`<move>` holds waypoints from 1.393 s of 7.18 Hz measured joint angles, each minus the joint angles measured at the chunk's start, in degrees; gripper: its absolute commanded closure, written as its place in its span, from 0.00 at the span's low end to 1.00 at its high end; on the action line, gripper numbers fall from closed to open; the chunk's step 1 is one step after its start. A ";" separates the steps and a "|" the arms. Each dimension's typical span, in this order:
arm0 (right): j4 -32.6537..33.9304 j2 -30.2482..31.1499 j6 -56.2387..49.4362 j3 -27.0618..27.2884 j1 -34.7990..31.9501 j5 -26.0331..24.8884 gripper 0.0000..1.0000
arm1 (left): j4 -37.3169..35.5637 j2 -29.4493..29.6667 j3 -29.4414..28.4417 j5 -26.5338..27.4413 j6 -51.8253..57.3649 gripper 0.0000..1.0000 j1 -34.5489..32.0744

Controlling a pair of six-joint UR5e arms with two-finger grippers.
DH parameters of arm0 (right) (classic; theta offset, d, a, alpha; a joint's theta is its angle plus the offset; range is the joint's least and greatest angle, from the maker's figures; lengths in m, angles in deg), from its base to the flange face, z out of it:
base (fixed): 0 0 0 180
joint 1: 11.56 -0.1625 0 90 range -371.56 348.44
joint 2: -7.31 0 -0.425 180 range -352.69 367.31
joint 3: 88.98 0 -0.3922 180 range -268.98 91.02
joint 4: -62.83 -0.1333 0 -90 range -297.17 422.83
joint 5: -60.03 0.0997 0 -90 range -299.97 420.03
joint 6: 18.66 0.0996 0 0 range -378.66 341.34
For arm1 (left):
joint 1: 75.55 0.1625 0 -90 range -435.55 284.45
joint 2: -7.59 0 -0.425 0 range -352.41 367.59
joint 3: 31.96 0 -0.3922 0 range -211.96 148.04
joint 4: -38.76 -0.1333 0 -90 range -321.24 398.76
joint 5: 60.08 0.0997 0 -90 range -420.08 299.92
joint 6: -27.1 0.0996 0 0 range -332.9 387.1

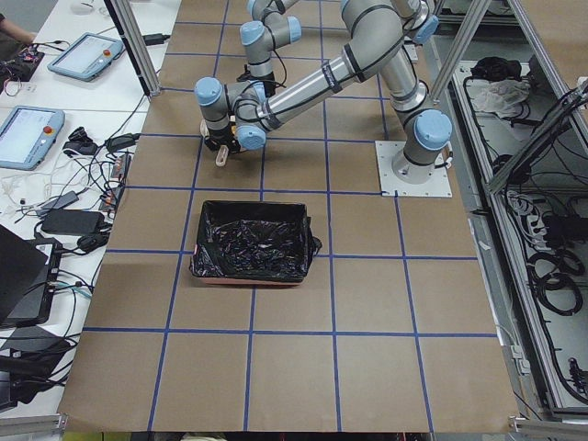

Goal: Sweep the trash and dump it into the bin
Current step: 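Push the remaining trash into the dustpan, then lift the brush away, then lift the loaded dustpan toward the black bag while the right gripper returns the brush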

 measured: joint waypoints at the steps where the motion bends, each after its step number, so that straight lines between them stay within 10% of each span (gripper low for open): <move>1: -1.76 0.48 -1.17 0.21 0.14 -2.21 0.97 | 0.00 0.00 0.00 -0.09 0.02 1.00 0.04; 6: -9.20 5.51 -5.52 3.75 3.74 -7.90 0.98 | -0.04 -0.07 -0.03 -0.48 -0.01 1.00 0.22; 10: -10.06 20.35 -14.96 20.50 15.99 -13.69 0.99 | 1.38 -1.40 -0.36 -5.33 -0.14 1.00 2.43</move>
